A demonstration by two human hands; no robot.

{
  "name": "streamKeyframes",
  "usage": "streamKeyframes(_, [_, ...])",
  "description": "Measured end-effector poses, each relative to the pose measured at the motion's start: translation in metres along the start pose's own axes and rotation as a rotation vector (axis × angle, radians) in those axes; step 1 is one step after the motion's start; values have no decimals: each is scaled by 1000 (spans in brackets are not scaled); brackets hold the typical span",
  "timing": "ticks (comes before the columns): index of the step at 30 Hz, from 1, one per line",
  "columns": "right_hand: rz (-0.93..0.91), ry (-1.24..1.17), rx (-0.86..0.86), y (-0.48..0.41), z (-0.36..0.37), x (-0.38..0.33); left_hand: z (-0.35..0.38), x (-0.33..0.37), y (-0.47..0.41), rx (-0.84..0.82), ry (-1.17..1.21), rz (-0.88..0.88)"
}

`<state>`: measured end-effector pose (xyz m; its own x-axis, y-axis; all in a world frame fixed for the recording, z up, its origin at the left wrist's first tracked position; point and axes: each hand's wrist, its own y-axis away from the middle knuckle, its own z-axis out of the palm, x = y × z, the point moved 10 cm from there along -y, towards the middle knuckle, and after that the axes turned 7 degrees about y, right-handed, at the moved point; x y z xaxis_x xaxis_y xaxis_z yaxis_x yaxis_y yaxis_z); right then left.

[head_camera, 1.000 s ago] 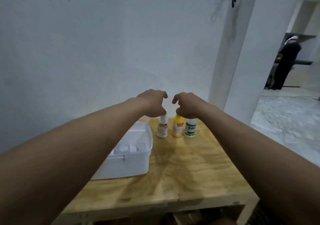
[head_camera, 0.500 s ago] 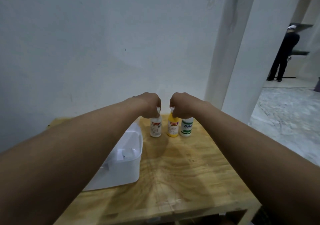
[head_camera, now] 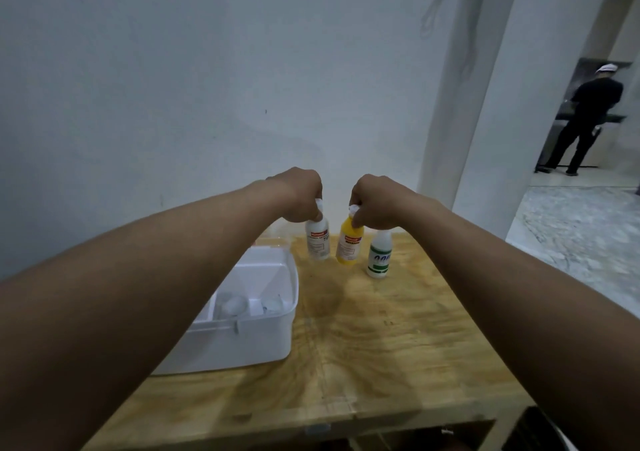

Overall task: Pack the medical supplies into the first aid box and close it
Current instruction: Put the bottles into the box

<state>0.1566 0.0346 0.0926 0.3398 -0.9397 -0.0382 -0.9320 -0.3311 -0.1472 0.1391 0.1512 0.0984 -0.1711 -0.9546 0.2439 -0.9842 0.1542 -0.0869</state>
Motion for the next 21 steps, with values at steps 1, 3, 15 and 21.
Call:
streamKeyframes(1, [0, -5, 10, 2, -8, -2, -10, 2, 5, 13, 3, 4])
streamKeyframes(3, [2, -9, 26, 9, -26, -6, -30, 6, 15, 42, 5, 9])
streamKeyframes(15, [-25, -127, 92, 47, -103, -44, -97, -9, 85, 107, -56, -63])
streamKeyframes(21, [-79, -193, 83, 54, -105, -69, -82, -37, 107, 79, -35, -122])
